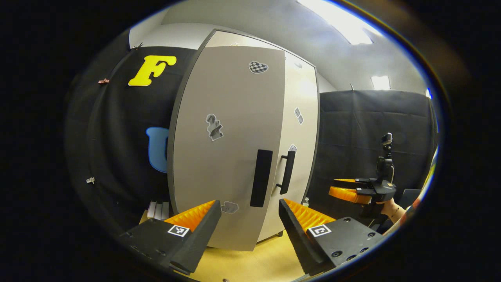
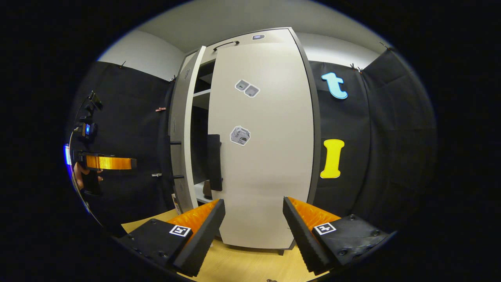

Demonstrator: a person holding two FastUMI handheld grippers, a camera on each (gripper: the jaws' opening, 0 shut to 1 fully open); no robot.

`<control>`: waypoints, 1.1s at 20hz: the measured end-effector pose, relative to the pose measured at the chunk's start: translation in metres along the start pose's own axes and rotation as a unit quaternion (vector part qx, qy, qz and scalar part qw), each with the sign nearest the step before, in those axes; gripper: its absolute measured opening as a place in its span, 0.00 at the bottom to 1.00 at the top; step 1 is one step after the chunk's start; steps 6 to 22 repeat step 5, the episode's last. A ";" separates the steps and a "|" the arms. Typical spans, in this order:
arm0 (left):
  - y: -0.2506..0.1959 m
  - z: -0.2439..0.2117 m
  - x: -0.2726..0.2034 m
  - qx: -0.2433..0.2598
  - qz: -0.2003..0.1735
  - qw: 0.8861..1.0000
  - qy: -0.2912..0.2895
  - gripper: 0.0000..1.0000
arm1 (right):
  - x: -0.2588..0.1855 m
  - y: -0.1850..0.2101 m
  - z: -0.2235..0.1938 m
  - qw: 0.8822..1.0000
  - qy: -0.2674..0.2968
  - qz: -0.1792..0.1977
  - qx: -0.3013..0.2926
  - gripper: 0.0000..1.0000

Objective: Grab one shoe with the right hand and put it into the shoe cabinet, grab the other shoe with the left hand and put it into the shoe cabinet; then close the right door with the right hand and the left door with the left hand.

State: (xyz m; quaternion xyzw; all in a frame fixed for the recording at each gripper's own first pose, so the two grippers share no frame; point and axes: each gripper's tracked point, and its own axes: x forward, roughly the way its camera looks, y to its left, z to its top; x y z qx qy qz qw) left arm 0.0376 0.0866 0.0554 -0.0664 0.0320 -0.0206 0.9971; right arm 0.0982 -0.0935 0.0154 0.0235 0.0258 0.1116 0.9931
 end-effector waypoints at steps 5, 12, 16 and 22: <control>0.002 0.004 -0.002 0.009 0.018 1.000 0.000 0.95 | 0.017 0.002 -0.002 1.000 0.004 0.013 -0.008 0.98; 0.002 0.004 -0.002 0.009 0.018 1.000 0.000 0.95 | 0.017 0.002 -0.002 1.000 0.004 0.013 -0.008 0.98; 0.002 0.004 -0.002 0.009 0.018 1.000 0.000 0.95 | 0.017 0.002 -0.002 1.000 0.004 0.013 -0.008 0.98; 0.002 0.004 -0.002 0.009 0.018 1.000 0.000 0.95 | 0.017 0.002 -0.002 1.000 0.004 0.013 -0.008 0.98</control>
